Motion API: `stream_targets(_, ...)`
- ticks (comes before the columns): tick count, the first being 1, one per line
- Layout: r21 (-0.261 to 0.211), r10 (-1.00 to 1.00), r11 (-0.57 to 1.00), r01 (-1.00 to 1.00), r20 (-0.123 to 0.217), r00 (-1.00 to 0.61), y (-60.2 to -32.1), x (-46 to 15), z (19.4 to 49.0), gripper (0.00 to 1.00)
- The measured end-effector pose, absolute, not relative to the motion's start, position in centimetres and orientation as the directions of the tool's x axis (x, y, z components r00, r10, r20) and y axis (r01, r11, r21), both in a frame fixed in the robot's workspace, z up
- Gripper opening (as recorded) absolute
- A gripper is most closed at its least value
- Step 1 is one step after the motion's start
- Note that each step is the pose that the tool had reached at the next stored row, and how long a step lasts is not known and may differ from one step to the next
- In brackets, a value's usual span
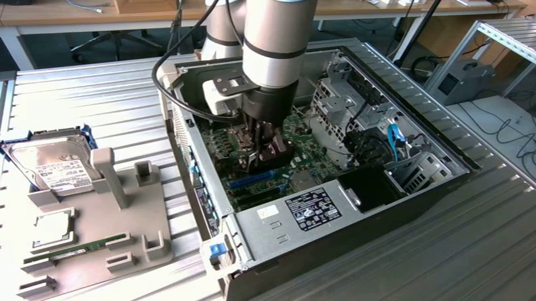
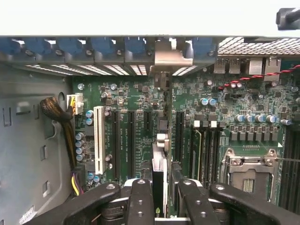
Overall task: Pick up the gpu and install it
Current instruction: 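Insert the gpu into the slot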
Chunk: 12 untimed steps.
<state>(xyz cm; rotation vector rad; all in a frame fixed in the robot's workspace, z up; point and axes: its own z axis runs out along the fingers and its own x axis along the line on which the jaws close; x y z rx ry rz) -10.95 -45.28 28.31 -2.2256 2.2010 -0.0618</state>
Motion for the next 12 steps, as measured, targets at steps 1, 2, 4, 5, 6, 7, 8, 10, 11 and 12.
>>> stream_targets(1, -0.035, -1.0, -0.011, -0.999, 0.02, 0.011, -45.3, -11.0, 28.3, 0.26)
stream_targets(2, -0.036, -1.0, -0.011, -0.999, 0.02, 0.01, -45.3, -11.0, 28.2, 0.26)
stream_targets(4, -0.035, -1.0, -0.011, -0.999, 0.02, 0.01, -45.3, -11.0, 28.1, 0.26)
stream_targets(5, -0.035, -1.0, -0.011, -0.999, 0.02, 0.01, -45.3, -11.0, 28.0, 0.26)
stream_targets(6, -0.035, -1.0, -0.011, -0.999, 0.02, 0.01, -45.3, -11.0, 27.9, 0.26)
stream_targets(7, -0.035, -1.0, -0.011, -0.999, 0.021, 0.01, -45.3, -11.0, 27.9, 0.26)
stream_targets(8, -0.035, -1.0, -0.011, -0.999, 0.021, 0.011, -45.3, -11.0, 27.7, 0.26)
stream_targets(10, -0.035, -0.999, -0.012, -0.999, 0.032, 0.011, -45.3, -11.0, 27.0, 0.26)
stream_targets(11, -0.035, -0.999, -0.012, -0.999, 0.045, 0.011, -45.3, -11.0, 26.3, 0.26)
stream_targets(12, -0.035, -0.999, -0.012, -0.999, 0.046, 0.011, -45.3, -11.0, 26.1, 0.26)
